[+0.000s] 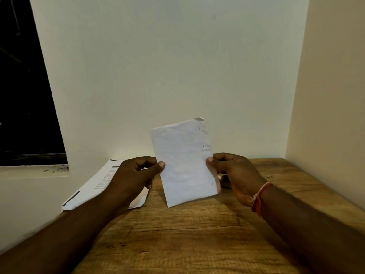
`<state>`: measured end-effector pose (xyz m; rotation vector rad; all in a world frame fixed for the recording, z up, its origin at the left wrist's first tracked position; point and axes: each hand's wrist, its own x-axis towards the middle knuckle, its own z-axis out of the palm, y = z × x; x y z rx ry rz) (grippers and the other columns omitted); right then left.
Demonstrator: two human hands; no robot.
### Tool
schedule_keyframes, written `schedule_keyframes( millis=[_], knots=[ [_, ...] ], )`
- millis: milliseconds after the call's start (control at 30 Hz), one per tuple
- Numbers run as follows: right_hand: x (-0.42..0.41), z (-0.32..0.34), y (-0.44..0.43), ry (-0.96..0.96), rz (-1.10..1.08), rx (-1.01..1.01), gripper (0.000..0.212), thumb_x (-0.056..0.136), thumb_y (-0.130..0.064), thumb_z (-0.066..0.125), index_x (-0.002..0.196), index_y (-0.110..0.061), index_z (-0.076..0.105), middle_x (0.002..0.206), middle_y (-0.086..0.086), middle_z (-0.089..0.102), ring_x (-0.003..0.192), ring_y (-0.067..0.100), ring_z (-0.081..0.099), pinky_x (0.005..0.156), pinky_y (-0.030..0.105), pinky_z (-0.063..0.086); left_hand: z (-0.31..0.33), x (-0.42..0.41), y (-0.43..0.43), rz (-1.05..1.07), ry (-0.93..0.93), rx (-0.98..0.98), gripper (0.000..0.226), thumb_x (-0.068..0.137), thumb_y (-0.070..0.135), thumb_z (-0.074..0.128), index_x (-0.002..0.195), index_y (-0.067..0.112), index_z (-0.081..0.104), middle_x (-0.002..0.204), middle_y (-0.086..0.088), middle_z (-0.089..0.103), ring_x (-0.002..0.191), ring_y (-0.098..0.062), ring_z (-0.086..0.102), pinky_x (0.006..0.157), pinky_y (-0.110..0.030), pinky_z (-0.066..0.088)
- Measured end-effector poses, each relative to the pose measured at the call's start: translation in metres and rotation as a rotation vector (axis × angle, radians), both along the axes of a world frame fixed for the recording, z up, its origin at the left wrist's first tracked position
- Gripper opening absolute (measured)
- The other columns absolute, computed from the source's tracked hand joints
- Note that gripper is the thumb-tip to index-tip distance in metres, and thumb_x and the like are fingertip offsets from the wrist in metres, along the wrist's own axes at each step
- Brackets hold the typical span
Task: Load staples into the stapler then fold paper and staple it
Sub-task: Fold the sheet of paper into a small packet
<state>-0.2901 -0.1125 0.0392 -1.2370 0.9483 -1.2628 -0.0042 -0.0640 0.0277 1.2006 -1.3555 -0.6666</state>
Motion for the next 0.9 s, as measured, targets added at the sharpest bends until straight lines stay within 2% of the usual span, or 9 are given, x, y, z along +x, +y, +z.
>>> schedule_keyframes(
  millis=[100, 200, 300, 367, 467, 567, 700, 800, 900],
  knots=[
    [-0.003, 0.001, 0.000, 0.035, -0.031, -0.055, 0.016, 0.090, -0.022, 0.087, 0.101, -0.010, 0.086, 0.096, 0.000, 0.085, 0.076, 0.011, 0.067, 0.066, 0.027, 0.050, -0.003, 0.002, -0.002, 0.015, -0.005, 0.000, 0.020, 0.099, 0.033, 0.083, 0.098, 0.013, 0.085, 0.070, -0.009, 0.067, 0.060, -0.018, 0.059, 0.063, -0.027, 0.052],
    [-0.005, 0.003, 0.001, 0.015, -0.034, -0.109, 0.012, 0.091, -0.016, 0.086, 0.100, -0.009, 0.086, 0.079, -0.007, 0.081, 0.057, 0.000, 0.064, 0.054, 0.018, 0.050, -0.003, 0.001, -0.004, -0.004, 0.051, -0.019, 0.024, 0.102, 0.028, 0.080, 0.106, 0.004, 0.083, 0.077, -0.027, 0.070, 0.059, -0.020, 0.065, 0.058, -0.033, 0.053],
    [-0.005, 0.002, 0.001, 0.019, -0.008, -0.103, 0.010, 0.091, -0.013, 0.086, 0.100, -0.009, 0.085, 0.075, -0.003, 0.078, 0.054, 0.006, 0.059, 0.051, 0.019, 0.052, -0.001, -0.002, -0.002, -0.008, 0.119, -0.031, 0.025, 0.104, 0.021, 0.078, 0.107, -0.004, 0.078, 0.086, -0.030, 0.073, 0.063, -0.021, 0.076, 0.055, -0.030, 0.061],
    [-0.003, 0.002, 0.002, 0.005, 0.022, -0.071, 0.011, 0.090, -0.013, 0.087, 0.100, -0.010, 0.086, 0.079, 0.004, 0.076, 0.056, 0.012, 0.057, 0.053, 0.025, 0.054, 0.001, -0.005, 0.001, -0.035, 0.173, -0.014, 0.022, 0.105, 0.018, 0.076, 0.105, -0.004, 0.075, 0.082, -0.022, 0.078, 0.071, -0.026, 0.082, 0.064, -0.033, 0.070],
    [0.000, 0.001, 0.004, -0.019, 0.053, -0.046, 0.021, 0.088, -0.015, 0.087, 0.107, -0.006, 0.083, 0.075, 0.005, 0.071, 0.055, 0.013, 0.058, 0.054, 0.028, 0.054, 0.003, -0.008, 0.004, -0.076, 0.241, 0.004, 0.019, 0.106, 0.017, 0.074, 0.103, -0.002, 0.074, 0.089, -0.026, 0.084, 0.088, -0.036, 0.087, 0.084, -0.039, 0.073],
    [0.001, 0.000, 0.003, -0.050, 0.087, -0.067, 0.019, 0.088, -0.024, 0.086, 0.100, -0.010, 0.084, 0.071, 0.009, 0.067, 0.056, 0.017, 0.059, 0.059, 0.031, 0.055, 0.005, -0.011, 0.007, -0.094, 0.265, -0.027, 0.019, 0.107, 0.014, 0.072, 0.104, -0.004, 0.073, 0.096, -0.029, 0.084, 0.096, -0.038, 0.087, 0.088, -0.040, 0.072],
    [0.002, -0.002, 0.005, -0.089, 0.092, -0.119, 0.015, 0.093, -0.022, 0.081, 0.093, -0.007, 0.081, 0.079, 0.017, 0.076, 0.066, 0.023, 0.068, 0.068, 0.032, 0.062, 0.007, -0.012, 0.006, -0.089, 0.271, -0.082, 0.018, 0.107, 0.012, 0.072, 0.103, -0.005, 0.075, 0.101, -0.027, 0.085, 0.100, -0.038, 0.086, 0.094, -0.044, 0.070],
    [0.004, -0.003, 0.006, -0.159, 0.096, -0.141, 0.010, 0.095, -0.012, 0.079, 0.091, -0.003, 0.080, 0.098, 0.027, 0.081, 0.084, 0.030, 0.078, 0.082, 0.034, 0.067, 0.006, -0.011, 0.005, -0.056, 0.236, -0.109, 0.019, 0.104, 0.016, 0.077, 0.103, -0.003, 0.081, 0.103, -0.022, 0.086, 0.105, -0.036, 0.086, 0.105, -0.048, 0.067],
    [0.004, -0.002, 0.003, -0.201, 0.061, -0.147, 0.011, 0.092, -0.005, 0.080, 0.082, -0.003, 0.080, 0.109, 0.024, 0.082, 0.104, 0.034, 0.081, 0.097, 0.040, 0.064, 0.004, -0.005, 0.001, -0.055, 0.201, -0.134, 0.020, 0.096, 0.019, 0.088, 0.100, 0.000, 0.087, 0.118, -0.014, 0.087, 0.119, -0.031, 0.082, 0.116, -0.049, 0.059]
  ],
)
